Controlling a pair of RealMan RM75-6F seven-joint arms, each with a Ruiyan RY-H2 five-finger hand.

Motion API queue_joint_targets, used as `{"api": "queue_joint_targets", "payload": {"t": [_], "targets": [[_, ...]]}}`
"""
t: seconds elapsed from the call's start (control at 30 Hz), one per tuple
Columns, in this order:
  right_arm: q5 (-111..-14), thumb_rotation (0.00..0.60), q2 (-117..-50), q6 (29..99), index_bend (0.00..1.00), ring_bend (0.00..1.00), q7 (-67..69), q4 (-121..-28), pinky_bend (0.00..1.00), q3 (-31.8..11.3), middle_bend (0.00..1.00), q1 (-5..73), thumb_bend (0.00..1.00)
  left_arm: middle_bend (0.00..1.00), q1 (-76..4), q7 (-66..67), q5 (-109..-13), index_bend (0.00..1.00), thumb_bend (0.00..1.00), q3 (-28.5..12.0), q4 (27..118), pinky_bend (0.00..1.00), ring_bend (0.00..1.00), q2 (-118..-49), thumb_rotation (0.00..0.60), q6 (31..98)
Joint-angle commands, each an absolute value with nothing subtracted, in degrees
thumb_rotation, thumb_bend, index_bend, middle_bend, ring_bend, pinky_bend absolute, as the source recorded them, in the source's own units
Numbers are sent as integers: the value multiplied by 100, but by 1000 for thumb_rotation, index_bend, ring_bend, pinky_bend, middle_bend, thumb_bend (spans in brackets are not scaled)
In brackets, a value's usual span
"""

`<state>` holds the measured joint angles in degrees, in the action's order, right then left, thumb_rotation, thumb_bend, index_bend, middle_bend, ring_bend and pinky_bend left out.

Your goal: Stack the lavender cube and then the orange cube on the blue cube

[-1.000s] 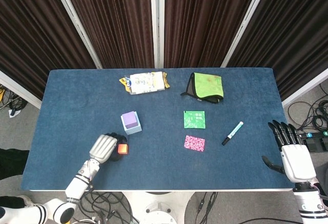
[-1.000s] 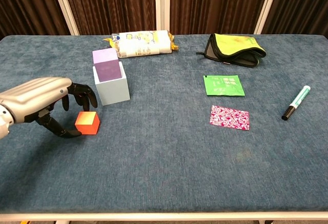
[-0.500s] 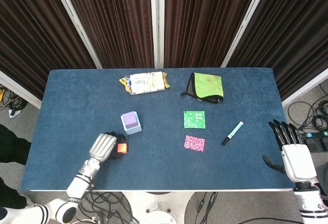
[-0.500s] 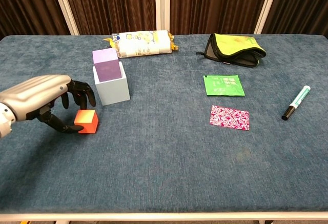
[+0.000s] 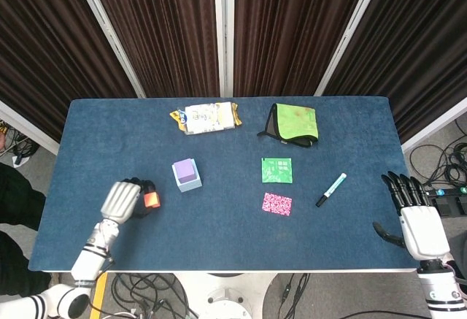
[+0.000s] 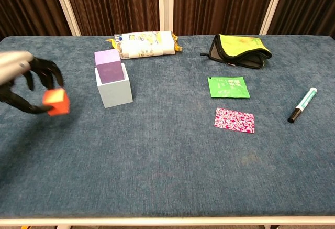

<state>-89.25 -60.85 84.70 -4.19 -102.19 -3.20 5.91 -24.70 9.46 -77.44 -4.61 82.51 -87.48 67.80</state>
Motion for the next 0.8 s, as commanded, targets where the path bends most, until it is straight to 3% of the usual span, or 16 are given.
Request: {"api": "queue_joint_targets", "payload": {"t": [0.03, 0.4, 0.8], "targets": [[-8937, 600, -6092, 8471, 23, 0, -438, -10224, 0, -317, 51, 594, 130, 625, -2441, 1076, -7581, 471, 295, -657, 8473, 477, 422, -8370, 600, 6870], [-8960, 600, -6098, 8493, 23, 0, -474, -10242, 0, -314, 51, 588, 130, 627, -2987, 1624, -7248, 471, 295, -1372, 9281, 473, 422, -7690, 600, 6626], [-8955, 600, -6111, 8501, 23, 0, -487, -10229, 0, -313, 51, 582, 130, 627, -3905, 2528, -6432, 471, 295, -1790, 9879, 463, 422, -7995, 600, 6050]]}}
